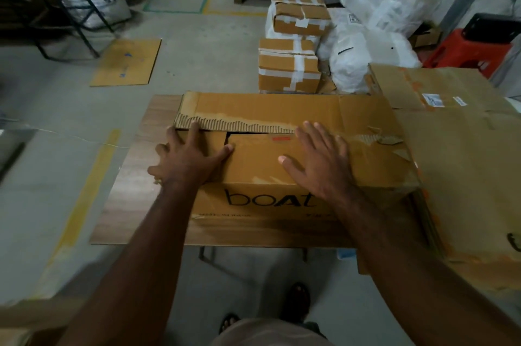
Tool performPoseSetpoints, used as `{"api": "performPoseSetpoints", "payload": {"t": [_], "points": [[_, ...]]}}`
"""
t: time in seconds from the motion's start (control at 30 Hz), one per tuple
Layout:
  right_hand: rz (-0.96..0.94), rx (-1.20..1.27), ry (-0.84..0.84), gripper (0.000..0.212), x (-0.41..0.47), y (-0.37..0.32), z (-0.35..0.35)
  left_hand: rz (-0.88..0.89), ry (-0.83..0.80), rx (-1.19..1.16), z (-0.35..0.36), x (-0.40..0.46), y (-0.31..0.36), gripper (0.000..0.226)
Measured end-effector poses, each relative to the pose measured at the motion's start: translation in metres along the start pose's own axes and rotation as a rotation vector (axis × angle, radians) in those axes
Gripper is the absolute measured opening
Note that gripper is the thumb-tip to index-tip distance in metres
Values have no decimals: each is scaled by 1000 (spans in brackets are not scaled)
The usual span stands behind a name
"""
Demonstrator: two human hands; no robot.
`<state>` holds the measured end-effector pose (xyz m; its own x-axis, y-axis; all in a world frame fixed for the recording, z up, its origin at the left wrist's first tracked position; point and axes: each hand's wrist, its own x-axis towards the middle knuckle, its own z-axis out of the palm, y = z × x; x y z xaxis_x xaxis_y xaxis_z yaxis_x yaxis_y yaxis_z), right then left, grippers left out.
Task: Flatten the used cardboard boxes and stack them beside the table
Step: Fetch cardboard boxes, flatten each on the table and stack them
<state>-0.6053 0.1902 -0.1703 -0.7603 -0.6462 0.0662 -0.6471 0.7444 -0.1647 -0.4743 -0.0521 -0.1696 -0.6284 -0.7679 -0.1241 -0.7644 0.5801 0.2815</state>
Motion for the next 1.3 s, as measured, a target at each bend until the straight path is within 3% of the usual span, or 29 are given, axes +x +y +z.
{"api": "performPoseSetpoints", "payload": {"t": [0.1, 0.17, 0.23, 0.4, 0.53, 0.63, 0.77, 0.9, 0.97, 1.03, 1.13, 1.3], "points": [[-271, 36, -44, 70, -4, -28, 6, -53, 46, -20, 2, -1, 3, 133], [-321, 33, -95, 62, -2, -39, 10, -72, 78, -34, 3, 1, 5, 152], [-302, 44, -99, 56, 13, -42, 6, -74, 85, -8, 2, 3, 9, 157], [-396, 11, 156, 31, 59, -54, 13, -81, 125, 40, -4, 4, 24, 140], [-388, -88, 291, 48, 102, -57, 31, -75, 180, 83, 1, 5, 21, 130], [-452, -52, 463, 37, 119, -51, 43, -61, 180, 89, 4, 5, 21, 109], [-376, 13, 673, 36, 127, -55, 37, -62, 177, 207, -6, -1, 38, 83], [-353, 52, 727, 37, 129, -55, 33, 93, 71, 534, -32, -5, 73, 50], [-365, 70, 732, 35, 129, -53, 33, 51, 21, 628, -38, -2, 88, 33], [-365, 72, 720, 35, 128, -51, 32, -65, 58, 542, -39, 4, 95, 22], [-342, 61, 731, 34, 129, -44, 31, -66, 158, 458, -40, 18, 98, 30], [-280, 51, 752, 36, 136, -39, 26, 18, 174, 469, -62, 26, 90, 41]]}}
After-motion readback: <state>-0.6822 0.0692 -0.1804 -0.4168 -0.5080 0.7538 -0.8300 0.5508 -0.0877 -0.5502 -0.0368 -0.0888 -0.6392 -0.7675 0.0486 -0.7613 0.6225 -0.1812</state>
